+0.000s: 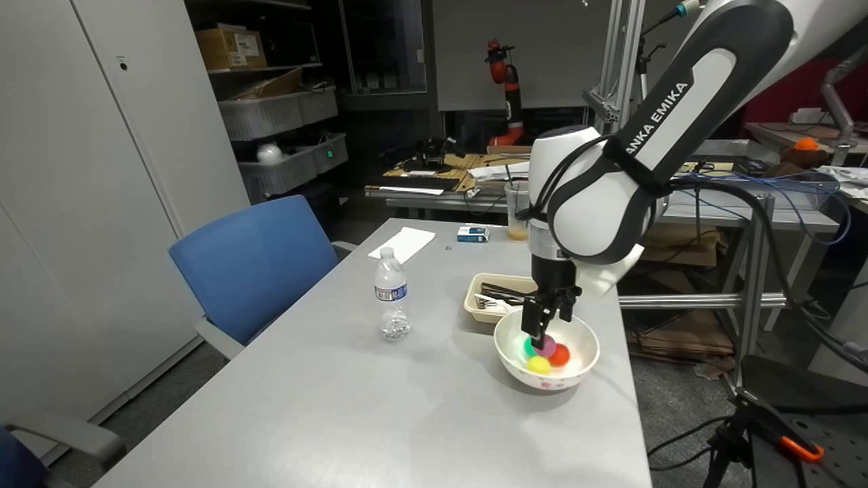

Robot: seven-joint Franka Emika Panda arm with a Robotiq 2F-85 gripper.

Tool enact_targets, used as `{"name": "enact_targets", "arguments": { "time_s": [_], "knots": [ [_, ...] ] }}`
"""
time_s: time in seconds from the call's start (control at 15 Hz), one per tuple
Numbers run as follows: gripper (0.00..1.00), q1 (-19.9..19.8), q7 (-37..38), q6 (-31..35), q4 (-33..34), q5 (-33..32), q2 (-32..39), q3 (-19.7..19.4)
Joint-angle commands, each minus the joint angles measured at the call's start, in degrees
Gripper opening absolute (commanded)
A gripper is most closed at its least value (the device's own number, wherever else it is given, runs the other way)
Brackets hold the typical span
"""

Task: Transfer the balls from the bowl to the plate

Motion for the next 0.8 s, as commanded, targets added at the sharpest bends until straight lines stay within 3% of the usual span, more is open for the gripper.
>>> {"name": "enact_targets", "arguments": {
  "time_s": [0.0,0.07,0.13,0.73],
  "knots": [
    [1.0,-1.0,-2.9,0.0,1.0,2.1,0.8,0.7],
    [1.0,-1.0,-3.1,-0.1,1.0,2.2,0.8,0.7],
    [0.8,-1.0,-3.1,-0.1,1.0,2.3,0.8,0.7],
    [0.12,-1.2,-3.7,-0.6,1.1,2.8,0.8,0.9]
  ]
}}
